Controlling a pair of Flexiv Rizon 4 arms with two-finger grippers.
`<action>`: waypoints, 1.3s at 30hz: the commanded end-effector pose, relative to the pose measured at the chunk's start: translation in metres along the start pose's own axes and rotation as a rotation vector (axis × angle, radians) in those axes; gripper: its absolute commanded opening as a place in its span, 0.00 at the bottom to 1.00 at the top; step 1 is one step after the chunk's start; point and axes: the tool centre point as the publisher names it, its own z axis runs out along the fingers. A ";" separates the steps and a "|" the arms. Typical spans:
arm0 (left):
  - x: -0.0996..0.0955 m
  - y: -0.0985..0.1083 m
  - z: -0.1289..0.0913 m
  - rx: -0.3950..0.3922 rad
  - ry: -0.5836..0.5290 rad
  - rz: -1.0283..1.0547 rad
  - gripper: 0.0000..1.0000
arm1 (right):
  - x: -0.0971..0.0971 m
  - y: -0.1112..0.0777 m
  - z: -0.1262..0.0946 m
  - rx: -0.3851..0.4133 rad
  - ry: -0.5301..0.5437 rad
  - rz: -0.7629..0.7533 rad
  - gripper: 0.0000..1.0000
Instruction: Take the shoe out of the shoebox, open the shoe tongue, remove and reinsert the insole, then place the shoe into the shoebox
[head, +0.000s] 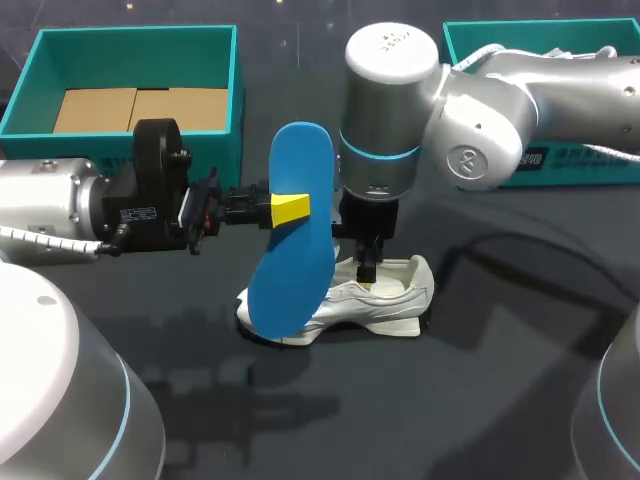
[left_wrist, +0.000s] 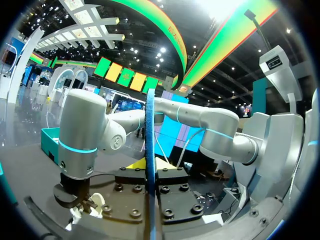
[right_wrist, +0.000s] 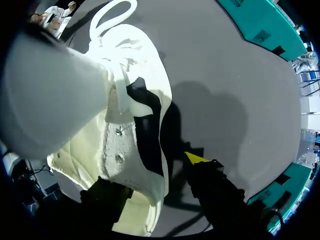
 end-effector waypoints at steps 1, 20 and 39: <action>0.001 0.002 0.001 0.003 -0.003 0.000 0.00 | 0.000 0.003 0.002 0.007 0.005 -0.002 0.00; 0.001 0.002 0.001 0.003 -0.003 0.000 0.00 | 0.010 -0.005 -0.015 -0.041 0.034 0.150 0.00; 0.001 0.002 0.001 0.003 -0.003 0.000 0.00 | 0.030 -0.028 -0.043 -0.061 -0.044 0.424 0.00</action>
